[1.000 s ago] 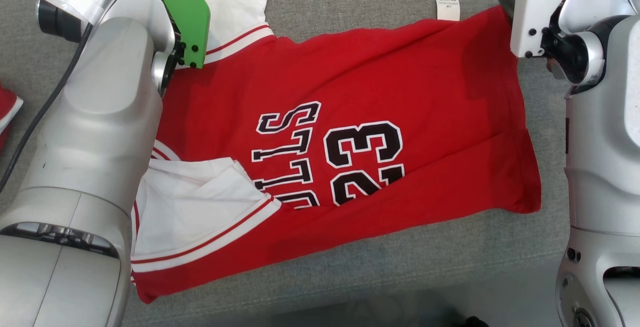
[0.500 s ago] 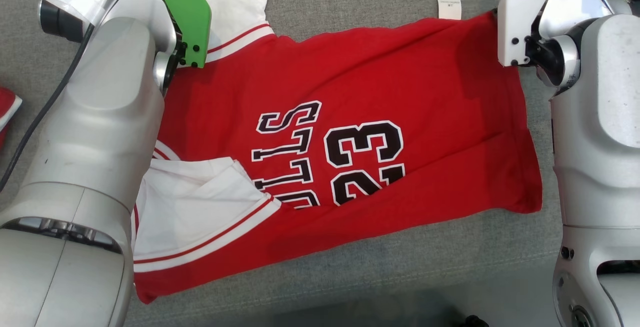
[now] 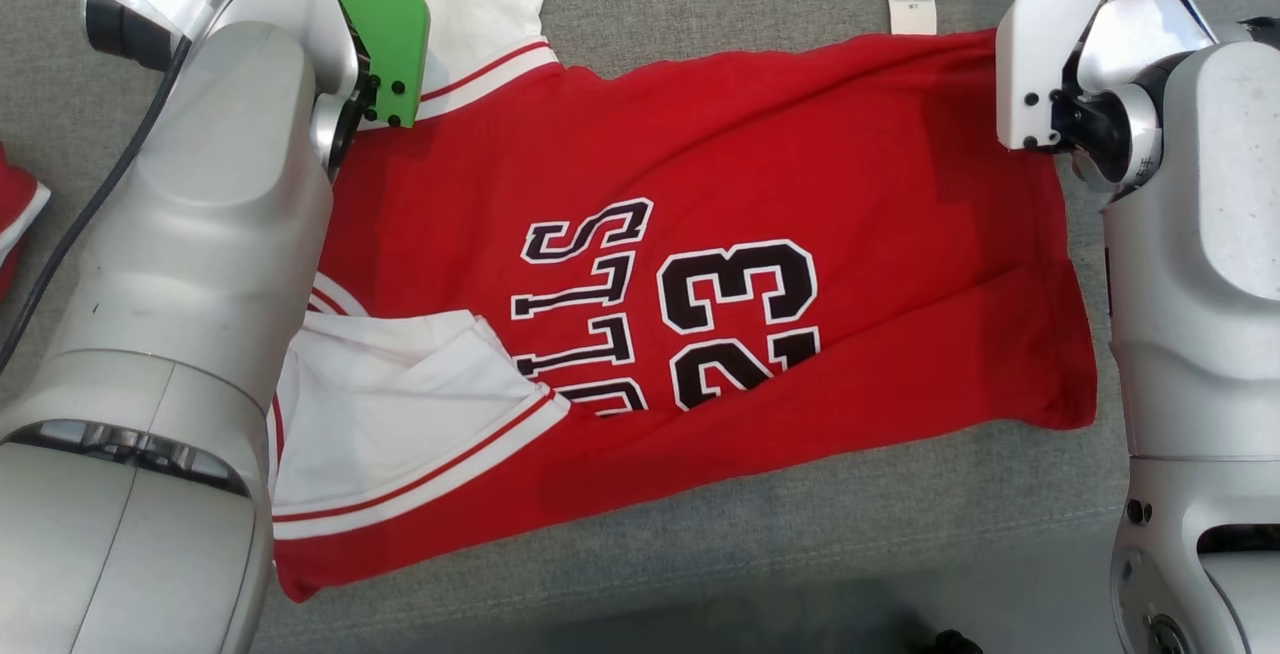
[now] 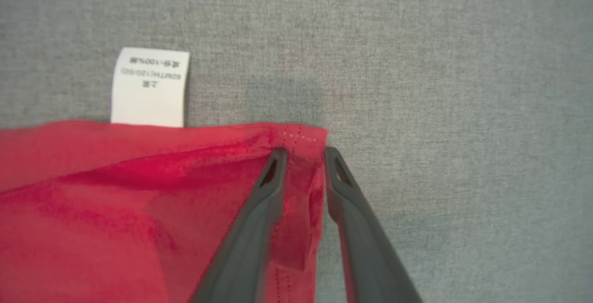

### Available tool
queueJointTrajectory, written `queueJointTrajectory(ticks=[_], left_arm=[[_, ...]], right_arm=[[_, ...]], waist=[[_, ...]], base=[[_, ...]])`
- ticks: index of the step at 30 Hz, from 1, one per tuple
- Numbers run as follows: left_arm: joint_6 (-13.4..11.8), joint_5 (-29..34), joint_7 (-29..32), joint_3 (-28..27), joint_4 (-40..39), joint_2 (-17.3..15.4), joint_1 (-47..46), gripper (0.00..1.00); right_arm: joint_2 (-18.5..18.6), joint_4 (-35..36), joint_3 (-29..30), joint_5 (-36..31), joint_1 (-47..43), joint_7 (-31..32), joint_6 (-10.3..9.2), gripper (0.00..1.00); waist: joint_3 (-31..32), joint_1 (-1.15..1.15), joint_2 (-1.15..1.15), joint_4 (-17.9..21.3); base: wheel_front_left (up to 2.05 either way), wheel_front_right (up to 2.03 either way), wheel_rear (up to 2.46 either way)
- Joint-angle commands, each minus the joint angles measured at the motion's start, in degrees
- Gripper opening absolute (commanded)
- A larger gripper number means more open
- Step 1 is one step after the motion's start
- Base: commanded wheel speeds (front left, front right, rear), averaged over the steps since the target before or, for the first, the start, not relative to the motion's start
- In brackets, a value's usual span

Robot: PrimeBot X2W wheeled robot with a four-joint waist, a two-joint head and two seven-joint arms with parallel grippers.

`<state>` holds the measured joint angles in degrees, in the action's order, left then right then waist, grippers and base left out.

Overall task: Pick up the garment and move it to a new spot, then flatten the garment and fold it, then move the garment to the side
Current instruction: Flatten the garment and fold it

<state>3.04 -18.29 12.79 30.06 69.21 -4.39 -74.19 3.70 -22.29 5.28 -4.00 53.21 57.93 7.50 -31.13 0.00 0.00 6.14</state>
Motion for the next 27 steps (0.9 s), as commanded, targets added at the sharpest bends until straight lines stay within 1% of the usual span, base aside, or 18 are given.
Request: queueJointTrajectory(ticks=[1,2,3,4,5,10,14,17,20,23,24,27], left_arm=[[0.38,-0.38,-0.03,0.3,0.87,0.1,-0.01,0.0],[0.41,-0.41,0.03,0.39,0.98,0.13,0.02,0.0],[0.4,-0.52,-0.1,0.44,1.11,0.19,0.06,0.0],[0.4,-0.61,-0.13,0.52,1.22,0.24,0.05,0.0],[0.35,-0.69,-0.17,0.59,1.3,0.25,-0.01,0.0],[0.31,-1.22,-0.98,0.62,1.57,0.35,-0.35,0.0],[0.19,-2.45,-3.23,-0.42,1.03,0.29,-0.5,0.0],[-0.01,-3.62,-6.03,-1.48,0.22,-0.09,-0.05,0.0],[-0.76,-5.44,-9.71,-3.01,-1.11,0.11,1.29,0.0],[-0.52,-6.49,-12.4,-3.69,-2.8,0.54,2.51,0.0],[-0.52,-6.49,-12.4,-3.69,-2.8,0.54,2.51,0.0],[-1.22,-7.17,-15.24,-3.84,-5.02,0.82,4.49,0.0]], right_arm=[[0.2,-0.72,0.14,0.25,0.32,0.57,-0.02,0.36],[0.17,-0.97,0.19,0.09,0.26,0.6,-0.02,0.29],[0.14,-1.14,0.2,-0.12,0.13,0.72,-0.02,0.25],[0.09,-1.28,0.16,-0.15,-0.01,0.78,-0.02,0.07],[0.11,-1.42,0.25,-0.15,-0.09,0.64,-0.02,0.0],[0.41,-1.3,-0.41,0.53,-0.66,-1.05,-0.02,0.0],[1.56,-0.04,-1.01,2.26,-1.79,-1.61,-0.02,0.0],[3.31,1.73,-2.08,4.23,-3.06,-1.85,-0.02,0.0],[5.8,4.14,-3.7,6.3,-5.18,-2.41,-0.02,0.0],[8.15,6.92,-4.98,9.14,-7.77,-2.22,-0.02,0.0],[8.15,6.92,-4.98,9.14,-7.77,-2.22,-0.02,0.0],[10.56,9.98,-6.26,11.22,-10.47,-2.57,-0.02,0.0]], waist=[[-0.1,0.0,0.0,-0.29],[-0.11,0.0,0.0,-0.38],[-0.09,0.0,0.0,-0.47],[-0.1,0.0,0.0,-0.56],[-0.14,0.0,0.0,-0.64],[-0.12,0.0,0.0,-0.92],[0.35,0.0,0.0,-1.44],[0.89,0.0,0.0,-2.33],[1.92,0.0,0.0,-3.36],[3.07,0.0,0.0,-4.68],[3.07,0.0,0.0,-4.68],[4.33,0.0,0.0,-5.82]], base=[[0.0,0.0,0.0],[0.0,0.0,0.0],[0.0,0.0,0.0],[0.0,0.0,0.0],[0.0,0.0,0.0],[0.0,0.0,0.0],[0.0,0.0,0.0],[0.0,0.0,0.0],[0.0,0.0,0.0],[0.0,0.0,0.0],[0.0,0.0,0.0],[0.0,0.0,0.0]])
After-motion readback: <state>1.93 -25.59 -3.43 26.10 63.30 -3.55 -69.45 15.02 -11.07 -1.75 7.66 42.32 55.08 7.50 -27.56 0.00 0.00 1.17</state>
